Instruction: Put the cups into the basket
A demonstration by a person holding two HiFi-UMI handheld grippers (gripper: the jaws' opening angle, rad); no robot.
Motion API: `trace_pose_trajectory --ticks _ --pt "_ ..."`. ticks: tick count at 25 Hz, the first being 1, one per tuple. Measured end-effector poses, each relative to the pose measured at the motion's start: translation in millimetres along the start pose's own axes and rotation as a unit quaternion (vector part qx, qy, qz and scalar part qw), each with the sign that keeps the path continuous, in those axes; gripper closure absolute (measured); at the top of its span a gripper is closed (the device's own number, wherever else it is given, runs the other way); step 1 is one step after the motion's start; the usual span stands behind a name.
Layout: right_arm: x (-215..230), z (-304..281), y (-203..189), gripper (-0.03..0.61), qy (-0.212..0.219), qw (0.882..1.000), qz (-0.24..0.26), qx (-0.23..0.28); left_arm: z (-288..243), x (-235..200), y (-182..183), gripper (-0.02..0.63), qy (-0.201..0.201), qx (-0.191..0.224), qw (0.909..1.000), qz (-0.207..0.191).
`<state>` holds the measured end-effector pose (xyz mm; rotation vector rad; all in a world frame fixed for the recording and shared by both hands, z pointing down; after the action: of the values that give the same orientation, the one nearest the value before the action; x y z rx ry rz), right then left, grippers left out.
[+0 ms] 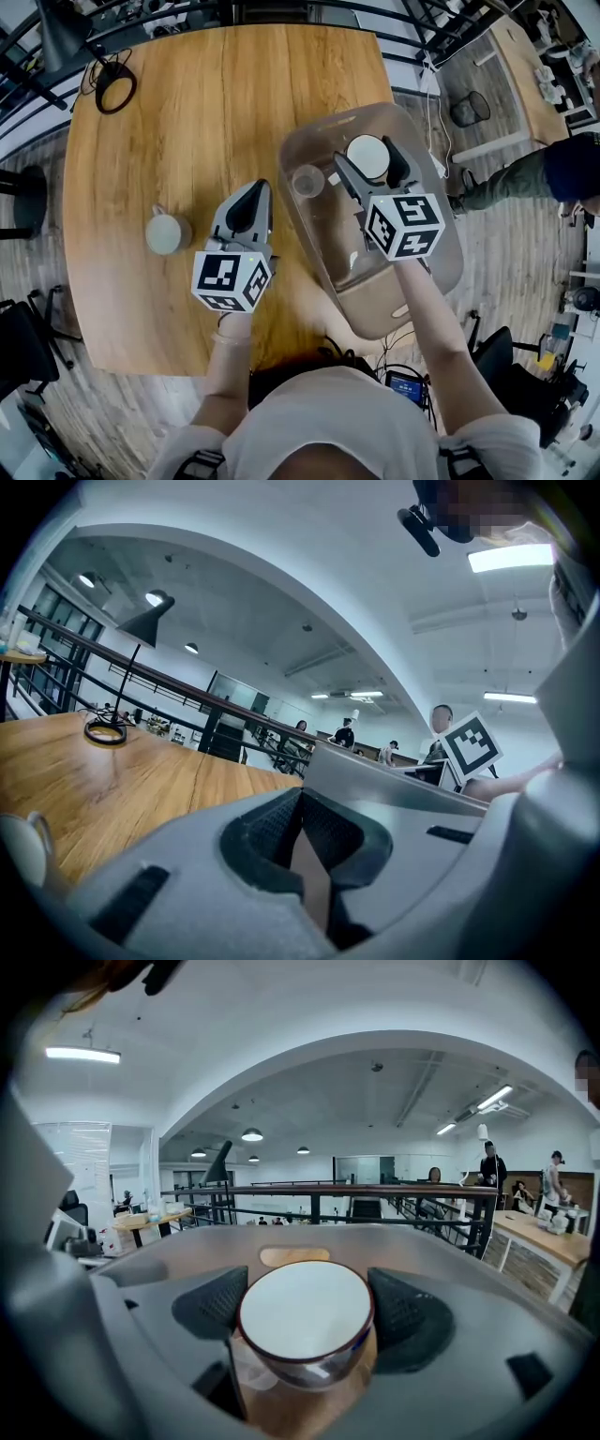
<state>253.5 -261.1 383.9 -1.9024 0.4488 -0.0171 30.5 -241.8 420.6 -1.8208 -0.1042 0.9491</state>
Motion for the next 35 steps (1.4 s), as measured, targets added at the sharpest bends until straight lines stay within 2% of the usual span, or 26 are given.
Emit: trace_pose_trajectory --ticks 6,21,35 --pt "5.1 -13.6 -17.4 0.186 -0.002 1.000 0.013 -0.020 -9.1 -15.1 -9.2 0.607 0.009 -0.007 0.9999 0.012" --pt "6.6 -49.0 -69.7 0.186 -0.012 0.999 -0.013 -0.027 -25.0 -41.2 -29.5 0.607 0.027 -0.024 0.9987 0.035" --pt "9.4 -70.0 -100.6 0.186 -0.023 0.999 -0.024 -0.036 -28.0 -48.4 -37.4 0.607 0.038 -0.040 0.9980 0.033"
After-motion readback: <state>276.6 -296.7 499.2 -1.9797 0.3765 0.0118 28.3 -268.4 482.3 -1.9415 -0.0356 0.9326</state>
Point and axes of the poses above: the fingertips, and each gripper's own axes: z backward along the fingers, x to its right, y out of its top, the point moved 6 cm from there along z, backward along the fingers, and after that the axes turned 14 degrees about z, right-handed, at the moved point
